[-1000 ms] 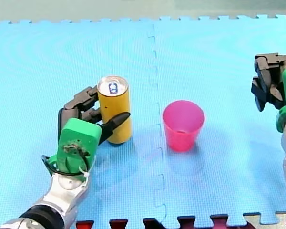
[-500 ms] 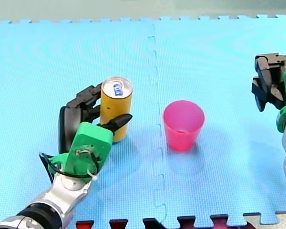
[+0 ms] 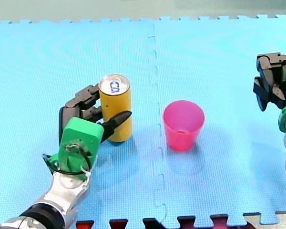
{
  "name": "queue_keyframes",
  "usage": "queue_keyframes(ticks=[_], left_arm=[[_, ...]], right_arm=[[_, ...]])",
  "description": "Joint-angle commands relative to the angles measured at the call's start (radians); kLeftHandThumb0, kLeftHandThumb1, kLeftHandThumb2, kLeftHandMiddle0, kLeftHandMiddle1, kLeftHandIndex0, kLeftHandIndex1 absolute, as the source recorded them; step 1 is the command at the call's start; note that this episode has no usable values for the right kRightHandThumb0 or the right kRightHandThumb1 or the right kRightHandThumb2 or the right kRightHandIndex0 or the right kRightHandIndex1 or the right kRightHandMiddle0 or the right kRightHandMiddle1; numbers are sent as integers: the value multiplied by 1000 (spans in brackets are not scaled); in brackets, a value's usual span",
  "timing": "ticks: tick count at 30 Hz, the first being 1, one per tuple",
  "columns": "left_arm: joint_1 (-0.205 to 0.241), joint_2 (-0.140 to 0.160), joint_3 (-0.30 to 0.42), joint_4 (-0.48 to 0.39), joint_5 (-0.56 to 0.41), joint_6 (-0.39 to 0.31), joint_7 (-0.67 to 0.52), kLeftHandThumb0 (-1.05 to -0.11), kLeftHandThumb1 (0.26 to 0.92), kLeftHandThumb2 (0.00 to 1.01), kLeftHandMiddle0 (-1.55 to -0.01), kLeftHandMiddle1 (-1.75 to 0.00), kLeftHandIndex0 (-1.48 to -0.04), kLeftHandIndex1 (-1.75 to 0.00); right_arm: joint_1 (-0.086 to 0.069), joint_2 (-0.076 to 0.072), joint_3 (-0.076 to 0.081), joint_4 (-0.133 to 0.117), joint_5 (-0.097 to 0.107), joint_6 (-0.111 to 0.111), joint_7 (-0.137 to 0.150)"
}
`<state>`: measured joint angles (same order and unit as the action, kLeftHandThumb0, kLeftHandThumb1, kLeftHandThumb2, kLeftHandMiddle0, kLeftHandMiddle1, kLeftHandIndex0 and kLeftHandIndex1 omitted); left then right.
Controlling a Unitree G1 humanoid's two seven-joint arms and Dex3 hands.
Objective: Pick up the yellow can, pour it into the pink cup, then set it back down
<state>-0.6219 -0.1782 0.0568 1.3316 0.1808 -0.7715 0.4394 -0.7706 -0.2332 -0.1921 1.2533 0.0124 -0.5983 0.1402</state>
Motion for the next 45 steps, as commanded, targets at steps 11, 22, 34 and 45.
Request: queue_keyframes(ticks=[11, 22, 34, 45], left_arm=[[2, -7, 32, -4, -25, -15, -47, -378, 816, 1, -1260, -2, -1171, 0], [2, 11, -22, -2, 62, 4, 70, -381, 817, 0, -1259, 0, -1174, -1], [3, 41, -112, 1, 177, 1, 213, -649, 783, 0, -1072, 0, -970, 0], [0, 30, -98, 7, 149, -38, 192, -860, 776, 6, -680, 0, -566, 1]], right_arm=[[0, -10, 2, 0, -1, 3, -6], [-1, -10, 8, 1, -5, 7, -9], [0, -9, 10, 0, -11, 7, -19], [0, -16, 5, 1, -9, 7, -14]])
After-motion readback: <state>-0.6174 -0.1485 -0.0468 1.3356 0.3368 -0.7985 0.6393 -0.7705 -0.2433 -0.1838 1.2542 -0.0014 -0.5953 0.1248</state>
